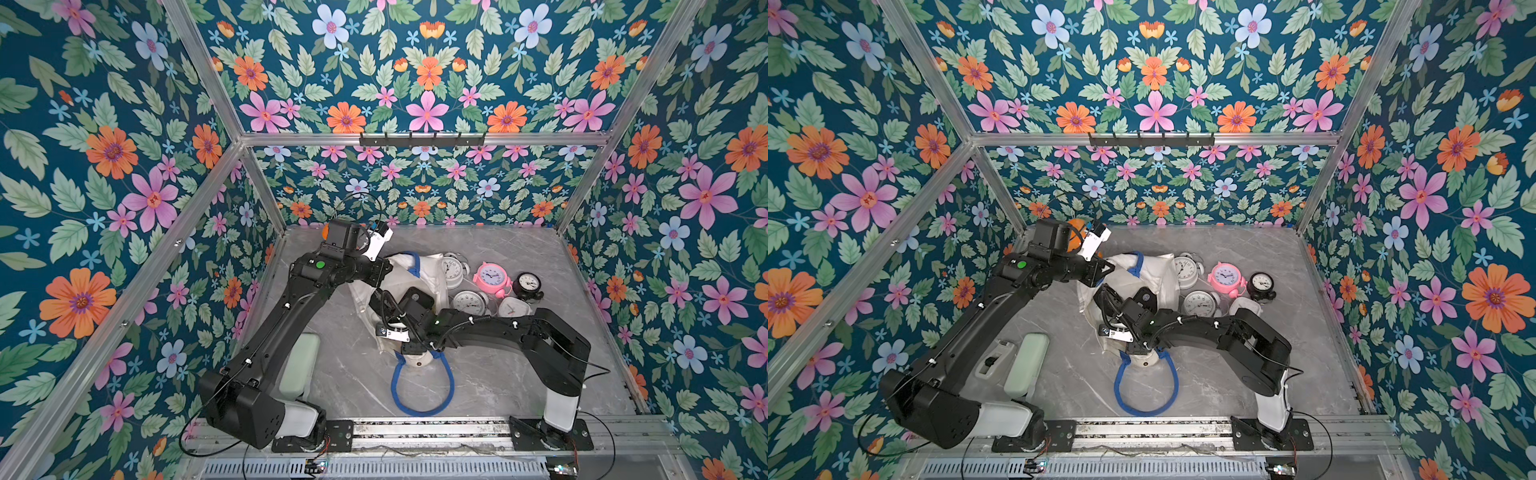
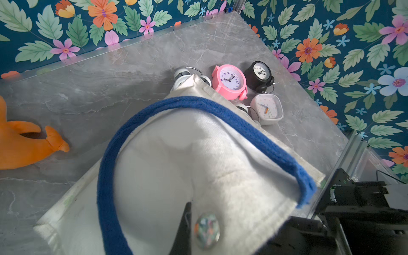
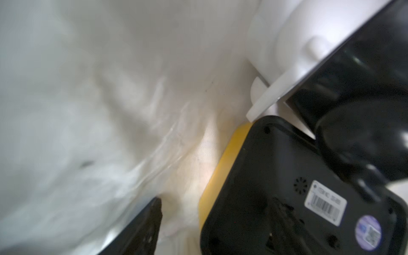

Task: Take the alarm clock out of the canvas bag
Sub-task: Adjust the alarm at the canvas bag.

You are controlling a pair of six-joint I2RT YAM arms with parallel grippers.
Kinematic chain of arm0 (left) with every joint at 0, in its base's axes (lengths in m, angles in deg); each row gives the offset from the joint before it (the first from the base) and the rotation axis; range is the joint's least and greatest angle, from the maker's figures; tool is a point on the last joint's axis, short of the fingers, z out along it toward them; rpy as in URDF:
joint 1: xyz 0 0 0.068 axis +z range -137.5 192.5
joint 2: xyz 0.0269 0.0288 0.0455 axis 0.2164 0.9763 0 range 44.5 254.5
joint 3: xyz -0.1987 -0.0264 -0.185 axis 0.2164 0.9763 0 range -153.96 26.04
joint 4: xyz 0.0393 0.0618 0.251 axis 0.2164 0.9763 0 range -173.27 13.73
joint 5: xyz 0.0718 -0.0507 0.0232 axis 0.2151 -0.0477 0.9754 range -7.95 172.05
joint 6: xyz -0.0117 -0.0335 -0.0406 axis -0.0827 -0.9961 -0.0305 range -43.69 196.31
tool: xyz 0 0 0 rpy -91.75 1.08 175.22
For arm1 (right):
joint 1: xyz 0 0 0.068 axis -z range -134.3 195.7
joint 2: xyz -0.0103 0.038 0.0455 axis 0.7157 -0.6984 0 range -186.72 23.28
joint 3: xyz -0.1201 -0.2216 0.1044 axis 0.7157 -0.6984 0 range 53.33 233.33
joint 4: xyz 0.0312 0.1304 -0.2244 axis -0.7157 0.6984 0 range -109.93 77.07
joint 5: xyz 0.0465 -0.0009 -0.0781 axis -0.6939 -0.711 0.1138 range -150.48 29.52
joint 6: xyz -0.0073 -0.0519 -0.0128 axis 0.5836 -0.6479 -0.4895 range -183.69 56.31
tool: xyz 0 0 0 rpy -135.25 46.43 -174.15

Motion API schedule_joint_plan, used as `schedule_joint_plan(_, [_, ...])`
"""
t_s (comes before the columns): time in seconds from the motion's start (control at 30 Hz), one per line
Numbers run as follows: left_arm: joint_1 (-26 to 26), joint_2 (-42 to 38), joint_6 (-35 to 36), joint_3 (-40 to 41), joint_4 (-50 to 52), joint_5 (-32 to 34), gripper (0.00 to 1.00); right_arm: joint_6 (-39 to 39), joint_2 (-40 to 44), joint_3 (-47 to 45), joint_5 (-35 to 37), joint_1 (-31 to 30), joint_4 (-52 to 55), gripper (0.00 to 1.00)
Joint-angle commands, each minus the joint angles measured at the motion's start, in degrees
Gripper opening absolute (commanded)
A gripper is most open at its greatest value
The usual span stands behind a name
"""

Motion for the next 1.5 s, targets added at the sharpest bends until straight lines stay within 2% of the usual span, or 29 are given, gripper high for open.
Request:
schedule_joint_plan(0.0, [-0.05, -0.26, -0.73, -0.92, -0.97, -2.18, 0.00, -1.86, -0.22, -0.65, 3.78, 0.42, -0.87, 0.76])
schedule_joint_plan(0.27, [-0.05, -0.98, -1.34, -1.10, -0.31, -4.23, 0.00, -5.72, -0.55, -2.49, 10.64, 0.62, -6.60, 0.74])
schedule_joint_plan(0.6, [-0.06, -1.95, -2.07, -0.93, -0.15, -5.08, 0.00, -9.48, 3.67, -4.52, 14.25, 0.79, -16.48, 0.61])
schedule_joint_plan(1.3, [-0.05, -2.50, -3.12, -0.59, -0.33, -7.01, 0.00, -3.17, 2.67, 1.20, 6.93, 5.56, -12.17, 0.60])
schedule_joint_plan(1.47, [-0.05, -2.32, -3.33, -0.65, -0.42, -7.30, 0.00, -0.17, 1.74, 4.85, 5.40, 6.48, -9.33, 0.60])
